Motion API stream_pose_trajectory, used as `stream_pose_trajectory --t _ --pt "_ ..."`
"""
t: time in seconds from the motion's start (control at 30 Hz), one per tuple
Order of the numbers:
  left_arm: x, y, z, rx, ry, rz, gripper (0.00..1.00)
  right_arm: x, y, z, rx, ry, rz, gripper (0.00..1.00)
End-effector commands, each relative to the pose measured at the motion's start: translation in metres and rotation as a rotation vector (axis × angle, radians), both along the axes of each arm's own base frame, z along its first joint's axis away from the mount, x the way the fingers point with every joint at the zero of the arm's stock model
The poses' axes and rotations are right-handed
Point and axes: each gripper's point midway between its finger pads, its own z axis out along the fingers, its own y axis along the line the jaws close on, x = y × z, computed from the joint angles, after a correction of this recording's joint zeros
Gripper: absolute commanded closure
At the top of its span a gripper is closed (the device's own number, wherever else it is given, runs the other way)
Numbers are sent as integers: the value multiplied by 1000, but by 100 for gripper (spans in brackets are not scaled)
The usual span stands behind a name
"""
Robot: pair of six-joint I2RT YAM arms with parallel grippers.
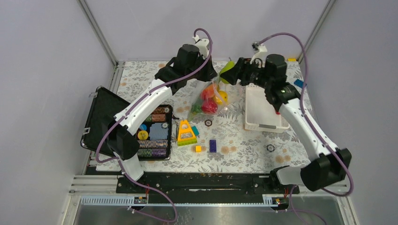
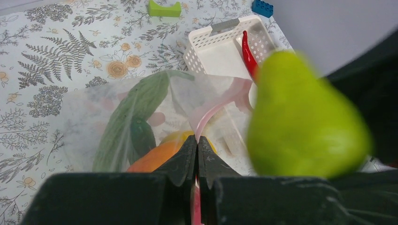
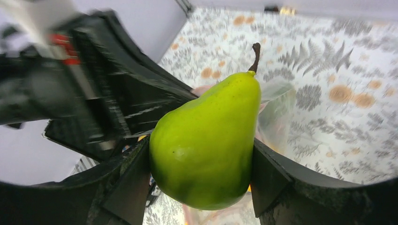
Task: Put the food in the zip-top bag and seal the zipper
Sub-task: Place the fake fruit in the zipper food storage bag.
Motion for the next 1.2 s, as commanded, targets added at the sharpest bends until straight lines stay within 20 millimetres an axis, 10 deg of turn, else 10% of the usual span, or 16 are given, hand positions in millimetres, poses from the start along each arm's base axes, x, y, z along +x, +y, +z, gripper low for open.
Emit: stream_pose_trajectory --t 0.0,0.3,0.7,1.17 --pt "-5 8 52 -67 -99 19 100 12 18 -24 -28 95 13 45" --pt "-25 0 61 -110 -86 -72 100 27 9 -84 -209 214 -146 42" --pt "-57 -8 82 -180 -72 -195 100 31 7 -104 -319 220 -304 35" --pt "-54 1 97 -230 -81 -104 100 -15 12 -67 -243 147 -148 0"
